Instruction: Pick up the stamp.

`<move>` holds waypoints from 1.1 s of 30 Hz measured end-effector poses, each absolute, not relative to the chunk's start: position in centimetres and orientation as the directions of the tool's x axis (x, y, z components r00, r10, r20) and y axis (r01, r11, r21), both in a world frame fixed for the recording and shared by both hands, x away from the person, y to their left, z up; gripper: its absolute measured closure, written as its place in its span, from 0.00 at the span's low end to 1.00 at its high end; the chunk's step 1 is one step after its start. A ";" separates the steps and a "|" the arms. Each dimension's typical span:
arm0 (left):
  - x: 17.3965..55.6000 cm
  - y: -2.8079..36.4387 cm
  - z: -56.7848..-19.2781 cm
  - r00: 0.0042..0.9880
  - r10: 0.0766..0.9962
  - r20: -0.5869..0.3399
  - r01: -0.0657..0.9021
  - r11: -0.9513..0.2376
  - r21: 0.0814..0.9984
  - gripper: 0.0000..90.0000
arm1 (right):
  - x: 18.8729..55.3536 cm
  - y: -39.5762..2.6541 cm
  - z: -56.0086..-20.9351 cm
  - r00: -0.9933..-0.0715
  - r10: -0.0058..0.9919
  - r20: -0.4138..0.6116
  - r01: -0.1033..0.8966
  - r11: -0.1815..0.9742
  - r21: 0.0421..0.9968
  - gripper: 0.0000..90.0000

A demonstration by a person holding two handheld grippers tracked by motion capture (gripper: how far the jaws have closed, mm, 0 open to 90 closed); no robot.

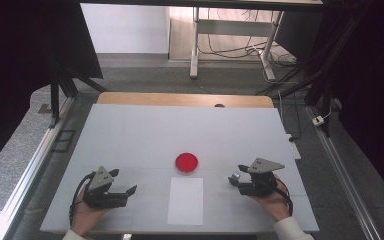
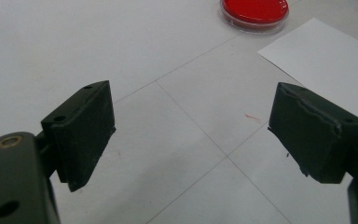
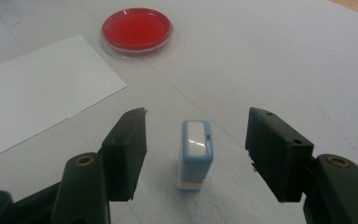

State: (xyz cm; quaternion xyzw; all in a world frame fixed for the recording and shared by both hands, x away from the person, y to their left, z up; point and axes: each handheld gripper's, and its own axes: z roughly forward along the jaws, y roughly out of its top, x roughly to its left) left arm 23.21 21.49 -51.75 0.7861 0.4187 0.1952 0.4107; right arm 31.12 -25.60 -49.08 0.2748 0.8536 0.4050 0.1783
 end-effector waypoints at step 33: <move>23.2 21.2 -51.8 0.579 0.815 -0.030 0.500 -0.325 0.803 0.16 | 30.7 -25.3 -49.5 -0.800 0.583 -0.138 0.280 0.568 0.774 0.83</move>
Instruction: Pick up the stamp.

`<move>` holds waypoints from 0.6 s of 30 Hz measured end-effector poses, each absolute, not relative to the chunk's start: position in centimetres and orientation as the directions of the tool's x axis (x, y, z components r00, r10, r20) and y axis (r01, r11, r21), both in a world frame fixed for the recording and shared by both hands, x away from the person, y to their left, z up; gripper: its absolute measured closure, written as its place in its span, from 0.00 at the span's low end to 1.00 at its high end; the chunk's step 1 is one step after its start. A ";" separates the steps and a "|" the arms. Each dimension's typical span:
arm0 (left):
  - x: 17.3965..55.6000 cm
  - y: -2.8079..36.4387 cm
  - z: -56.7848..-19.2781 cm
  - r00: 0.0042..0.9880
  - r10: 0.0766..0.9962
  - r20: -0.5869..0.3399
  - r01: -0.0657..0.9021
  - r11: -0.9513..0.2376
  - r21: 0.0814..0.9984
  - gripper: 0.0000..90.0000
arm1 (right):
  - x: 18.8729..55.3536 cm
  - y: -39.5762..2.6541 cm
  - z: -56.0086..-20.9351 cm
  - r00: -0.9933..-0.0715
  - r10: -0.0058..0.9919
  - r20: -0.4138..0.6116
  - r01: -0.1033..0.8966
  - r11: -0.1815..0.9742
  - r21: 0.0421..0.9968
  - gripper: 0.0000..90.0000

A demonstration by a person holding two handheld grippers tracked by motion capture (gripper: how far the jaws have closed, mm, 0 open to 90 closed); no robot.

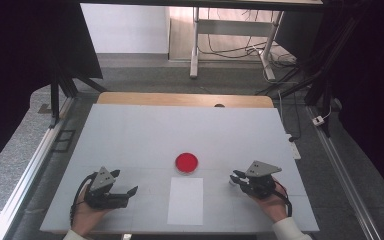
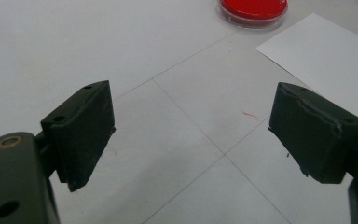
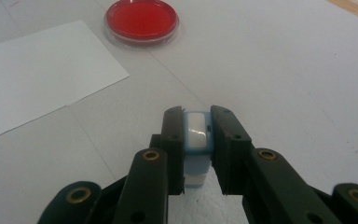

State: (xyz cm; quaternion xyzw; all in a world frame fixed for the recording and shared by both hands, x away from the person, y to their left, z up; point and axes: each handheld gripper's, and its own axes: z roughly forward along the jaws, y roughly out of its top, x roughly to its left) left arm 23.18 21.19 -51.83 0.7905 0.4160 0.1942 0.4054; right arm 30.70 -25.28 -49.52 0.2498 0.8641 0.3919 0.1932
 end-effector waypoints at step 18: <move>23.2 21.2 -51.9 0.573 0.819 -0.026 0.498 -0.323 0.805 0.16 | 30.8 -26.0 -48.8 -0.784 0.613 -0.092 0.294 0.498 0.816 0.83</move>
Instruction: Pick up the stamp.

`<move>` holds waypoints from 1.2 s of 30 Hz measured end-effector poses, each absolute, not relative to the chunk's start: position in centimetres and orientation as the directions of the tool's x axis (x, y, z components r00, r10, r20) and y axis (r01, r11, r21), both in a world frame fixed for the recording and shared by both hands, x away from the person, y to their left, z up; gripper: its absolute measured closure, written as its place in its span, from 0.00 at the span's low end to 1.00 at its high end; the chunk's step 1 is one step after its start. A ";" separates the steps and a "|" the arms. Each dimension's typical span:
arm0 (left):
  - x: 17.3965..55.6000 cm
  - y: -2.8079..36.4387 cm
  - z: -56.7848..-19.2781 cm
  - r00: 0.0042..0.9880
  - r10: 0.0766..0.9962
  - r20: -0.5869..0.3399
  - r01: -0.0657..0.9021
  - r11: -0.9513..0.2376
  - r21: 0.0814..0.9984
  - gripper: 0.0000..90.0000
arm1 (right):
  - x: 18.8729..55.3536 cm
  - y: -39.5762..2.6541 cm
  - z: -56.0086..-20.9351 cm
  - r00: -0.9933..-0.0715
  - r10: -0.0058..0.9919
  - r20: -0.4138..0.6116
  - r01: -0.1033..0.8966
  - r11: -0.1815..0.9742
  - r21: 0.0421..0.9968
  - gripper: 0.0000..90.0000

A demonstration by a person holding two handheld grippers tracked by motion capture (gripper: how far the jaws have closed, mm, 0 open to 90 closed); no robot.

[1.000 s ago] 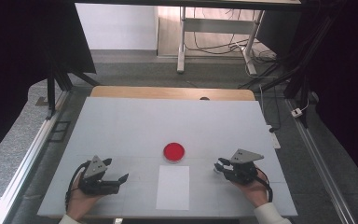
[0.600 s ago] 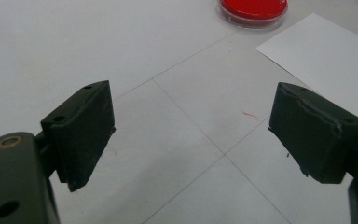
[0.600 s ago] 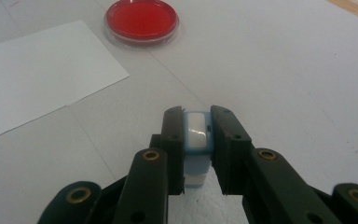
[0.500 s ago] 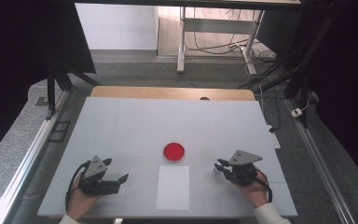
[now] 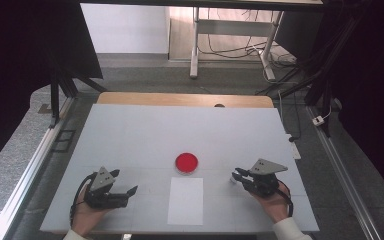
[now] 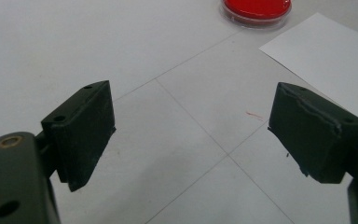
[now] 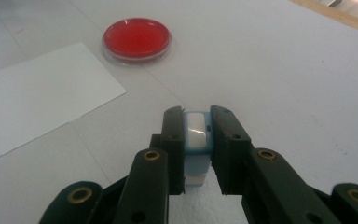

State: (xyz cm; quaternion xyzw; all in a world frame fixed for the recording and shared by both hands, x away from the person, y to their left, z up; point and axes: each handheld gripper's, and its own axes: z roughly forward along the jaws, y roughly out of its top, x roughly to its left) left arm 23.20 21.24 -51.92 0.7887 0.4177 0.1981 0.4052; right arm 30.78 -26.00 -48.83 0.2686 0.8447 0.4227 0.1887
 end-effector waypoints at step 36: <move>23.7 21.1 -52.2 0.572 0.820 -0.025 0.497 -0.322 0.806 0.16 | 30.6 -25.6 -45.8 -0.774 0.633 -0.013 0.230 0.301 0.925 0.83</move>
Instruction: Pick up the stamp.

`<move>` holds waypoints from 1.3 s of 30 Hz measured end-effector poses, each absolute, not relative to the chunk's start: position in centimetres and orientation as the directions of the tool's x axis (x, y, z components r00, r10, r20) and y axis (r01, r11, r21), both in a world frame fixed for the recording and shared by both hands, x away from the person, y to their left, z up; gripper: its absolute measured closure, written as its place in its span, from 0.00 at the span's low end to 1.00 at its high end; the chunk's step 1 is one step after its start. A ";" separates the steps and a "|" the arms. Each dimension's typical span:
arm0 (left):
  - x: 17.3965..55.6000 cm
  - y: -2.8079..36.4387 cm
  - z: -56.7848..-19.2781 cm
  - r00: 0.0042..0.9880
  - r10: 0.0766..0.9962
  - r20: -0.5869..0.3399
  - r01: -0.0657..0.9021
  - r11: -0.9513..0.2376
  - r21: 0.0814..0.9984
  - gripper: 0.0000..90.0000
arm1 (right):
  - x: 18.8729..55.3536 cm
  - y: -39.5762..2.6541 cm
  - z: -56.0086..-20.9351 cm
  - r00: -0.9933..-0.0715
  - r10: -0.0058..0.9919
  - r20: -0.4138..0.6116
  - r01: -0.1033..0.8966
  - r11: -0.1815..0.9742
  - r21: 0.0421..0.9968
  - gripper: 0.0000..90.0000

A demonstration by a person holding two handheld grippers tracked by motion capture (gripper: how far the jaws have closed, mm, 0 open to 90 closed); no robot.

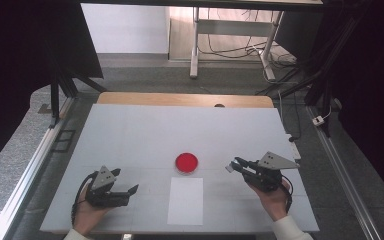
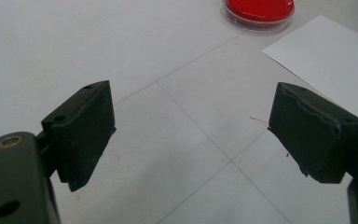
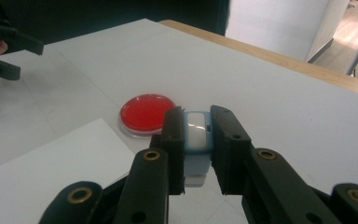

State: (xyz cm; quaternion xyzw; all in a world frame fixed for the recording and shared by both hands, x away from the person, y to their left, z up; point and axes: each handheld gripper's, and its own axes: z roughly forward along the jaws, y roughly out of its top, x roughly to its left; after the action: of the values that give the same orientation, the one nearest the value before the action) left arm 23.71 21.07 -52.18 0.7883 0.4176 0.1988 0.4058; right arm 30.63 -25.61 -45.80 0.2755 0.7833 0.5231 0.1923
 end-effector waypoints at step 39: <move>23.5 20.9 -52.1 0.581 0.814 -0.025 0.486 -0.322 0.813 0.16 | 30.1 -20.3 -44.5 -0.809 0.585 -0.053 0.172 0.322 0.931 0.83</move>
State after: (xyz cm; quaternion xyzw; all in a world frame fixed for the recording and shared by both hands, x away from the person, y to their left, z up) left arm 23.53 20.88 -52.05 0.7882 0.4121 0.1994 0.4112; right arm 30.13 -20.27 -44.53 0.2398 0.7892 0.5307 0.1948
